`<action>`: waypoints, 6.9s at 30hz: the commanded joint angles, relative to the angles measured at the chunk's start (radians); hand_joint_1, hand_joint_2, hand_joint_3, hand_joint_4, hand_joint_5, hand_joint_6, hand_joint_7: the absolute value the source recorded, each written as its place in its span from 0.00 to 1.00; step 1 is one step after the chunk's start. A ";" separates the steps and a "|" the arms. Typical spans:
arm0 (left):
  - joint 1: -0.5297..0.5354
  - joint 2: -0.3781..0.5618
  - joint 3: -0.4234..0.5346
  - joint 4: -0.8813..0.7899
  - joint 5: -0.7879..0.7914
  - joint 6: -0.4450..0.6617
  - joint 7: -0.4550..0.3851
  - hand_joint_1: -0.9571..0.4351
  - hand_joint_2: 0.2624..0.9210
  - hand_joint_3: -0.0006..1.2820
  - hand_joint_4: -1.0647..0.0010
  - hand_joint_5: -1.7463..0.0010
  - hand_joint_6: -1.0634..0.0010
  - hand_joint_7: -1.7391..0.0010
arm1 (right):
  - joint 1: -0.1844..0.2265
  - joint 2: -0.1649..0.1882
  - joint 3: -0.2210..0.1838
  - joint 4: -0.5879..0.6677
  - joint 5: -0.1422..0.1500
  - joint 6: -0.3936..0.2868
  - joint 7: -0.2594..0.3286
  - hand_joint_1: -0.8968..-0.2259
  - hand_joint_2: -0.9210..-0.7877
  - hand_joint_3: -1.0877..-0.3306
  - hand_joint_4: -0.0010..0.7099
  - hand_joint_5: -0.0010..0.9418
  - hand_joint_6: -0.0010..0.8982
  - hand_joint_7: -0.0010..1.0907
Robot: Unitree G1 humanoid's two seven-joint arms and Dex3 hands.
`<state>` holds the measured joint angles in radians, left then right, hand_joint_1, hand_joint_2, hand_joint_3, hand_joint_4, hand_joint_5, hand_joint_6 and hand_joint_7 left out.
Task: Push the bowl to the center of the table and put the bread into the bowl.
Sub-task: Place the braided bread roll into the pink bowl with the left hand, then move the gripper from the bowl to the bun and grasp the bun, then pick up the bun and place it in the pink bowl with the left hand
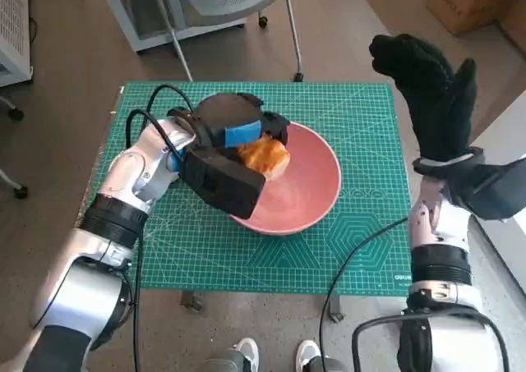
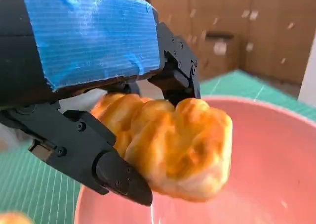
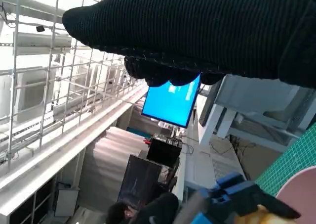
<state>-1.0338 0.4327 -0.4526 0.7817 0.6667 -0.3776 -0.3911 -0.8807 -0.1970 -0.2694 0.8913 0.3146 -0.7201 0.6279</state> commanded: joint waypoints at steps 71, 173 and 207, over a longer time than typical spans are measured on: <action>0.542 0.440 0.438 -0.544 -0.235 0.312 -0.115 0.37 0.66 0.00 0.99 1.00 0.79 1.00 | -0.046 0.027 -0.011 0.085 0.038 0.042 0.065 0.27 0.00 0.61 0.27 0.00 0.41 0.01; 0.211 0.273 0.119 -0.144 -0.019 0.377 0.278 0.69 1.00 0.06 0.40 0.34 0.40 0.30 | -0.006 0.002 0.013 0.006 0.002 0.039 0.013 0.28 0.00 0.56 0.27 0.00 0.40 0.01; 0.275 0.107 0.148 -0.713 -0.017 0.283 0.194 0.69 0.97 0.00 0.22 0.46 0.34 0.35 | -0.006 0.012 0.022 -0.002 0.007 0.048 0.026 0.25 0.00 0.54 0.28 0.00 0.39 0.01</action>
<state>-0.7537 0.5661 -0.2891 0.0321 0.6614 -0.0714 -0.1850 -0.9078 -0.1902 -0.2531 0.8931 0.3149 -0.6899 0.6446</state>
